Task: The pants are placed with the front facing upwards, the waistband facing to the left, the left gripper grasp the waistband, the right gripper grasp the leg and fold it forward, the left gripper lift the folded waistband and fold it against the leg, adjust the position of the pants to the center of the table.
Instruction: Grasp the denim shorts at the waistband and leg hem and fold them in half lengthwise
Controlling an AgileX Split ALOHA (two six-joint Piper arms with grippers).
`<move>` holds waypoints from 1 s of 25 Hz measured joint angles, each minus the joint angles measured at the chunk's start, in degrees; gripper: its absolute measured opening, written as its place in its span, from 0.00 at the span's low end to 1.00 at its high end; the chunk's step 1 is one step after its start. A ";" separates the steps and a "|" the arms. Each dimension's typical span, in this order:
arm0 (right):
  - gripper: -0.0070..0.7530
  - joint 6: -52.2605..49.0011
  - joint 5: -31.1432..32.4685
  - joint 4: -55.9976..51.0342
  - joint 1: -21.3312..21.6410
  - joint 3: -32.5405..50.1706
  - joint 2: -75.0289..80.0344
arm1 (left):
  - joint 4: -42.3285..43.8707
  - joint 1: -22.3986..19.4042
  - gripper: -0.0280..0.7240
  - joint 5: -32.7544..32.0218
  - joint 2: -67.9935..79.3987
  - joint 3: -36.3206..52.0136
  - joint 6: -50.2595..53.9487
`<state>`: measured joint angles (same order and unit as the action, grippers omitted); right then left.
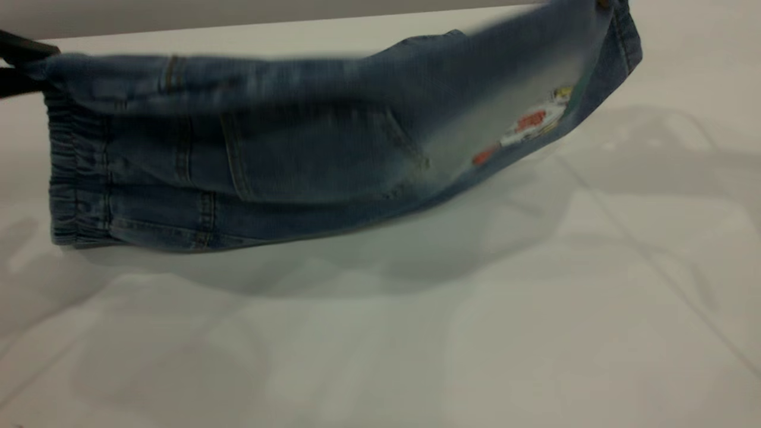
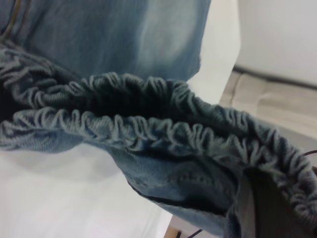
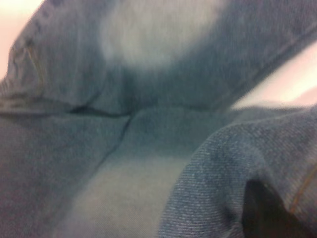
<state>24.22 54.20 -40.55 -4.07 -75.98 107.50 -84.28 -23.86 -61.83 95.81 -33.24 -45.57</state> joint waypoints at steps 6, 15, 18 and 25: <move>0.04 0.00 -0.14 -2.00 -1.94 -8.55 7.18 | -4.03 0.00 0.19 5.38 0.00 0.00 0.37; 0.04 -0.27 -0.81 -4.83 -4.79 -19.93 16.78 | -11.46 0.00 0.19 14.77 0.00 0.00 -2.32; 0.04 -0.40 -1.20 -4.83 -6.06 -22.40 19.37 | -14.69 0.00 0.19 15.09 0.00 0.00 -4.93; 0.04 -1.43 -5.62 -6.03 -7.40 -24.44 23.10 | -15.84 0.00 0.19 19.08 0.00 -0.03 -7.65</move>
<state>22.78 48.58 -46.59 -11.47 -100.42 130.60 -100.13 -23.86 -42.75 95.81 -33.27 -53.22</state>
